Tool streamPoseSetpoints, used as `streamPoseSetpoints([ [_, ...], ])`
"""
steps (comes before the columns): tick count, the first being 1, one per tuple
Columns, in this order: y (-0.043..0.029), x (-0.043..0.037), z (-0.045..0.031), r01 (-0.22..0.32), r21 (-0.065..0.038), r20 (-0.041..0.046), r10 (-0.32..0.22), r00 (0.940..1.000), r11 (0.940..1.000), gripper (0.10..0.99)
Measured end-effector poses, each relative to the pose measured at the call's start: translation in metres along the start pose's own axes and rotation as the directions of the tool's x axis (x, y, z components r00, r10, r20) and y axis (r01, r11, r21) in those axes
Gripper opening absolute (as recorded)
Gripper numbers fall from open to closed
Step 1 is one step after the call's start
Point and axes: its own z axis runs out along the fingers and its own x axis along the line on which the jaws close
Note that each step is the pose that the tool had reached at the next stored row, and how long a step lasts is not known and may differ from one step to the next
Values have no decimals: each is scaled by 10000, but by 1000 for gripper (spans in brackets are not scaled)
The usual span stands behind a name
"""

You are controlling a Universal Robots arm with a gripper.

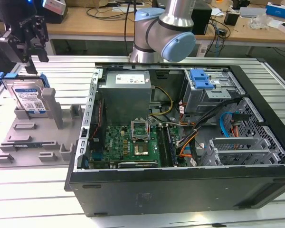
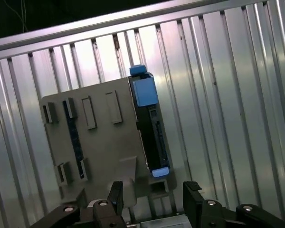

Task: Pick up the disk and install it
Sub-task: 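Pick up the disk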

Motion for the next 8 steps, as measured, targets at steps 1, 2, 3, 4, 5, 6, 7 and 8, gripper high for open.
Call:
streamPoseSetpoints([
  [1,8,-11,0,57,1,1,-57,10000,10000,616],
  [2,22,-29,0,96,1,1,-96,10000,10000,616],
  [3,40,-48,1,111,2,-3,-111,9999,9999,616],
  [4,87,-73,4,131,4,-16,-131,9999,9999,616],
  [5,107,-79,15,266,10,-20,-266,9996,9996,616],
  [6,107,-79,28,577,16,-24,-577,9983,9983,616],
  [7,108,-79,36,766,21,-28,-765,9971,9971,616],
  [8,111,-79,48,960,25,-29,-959,9954,9954,616],
])
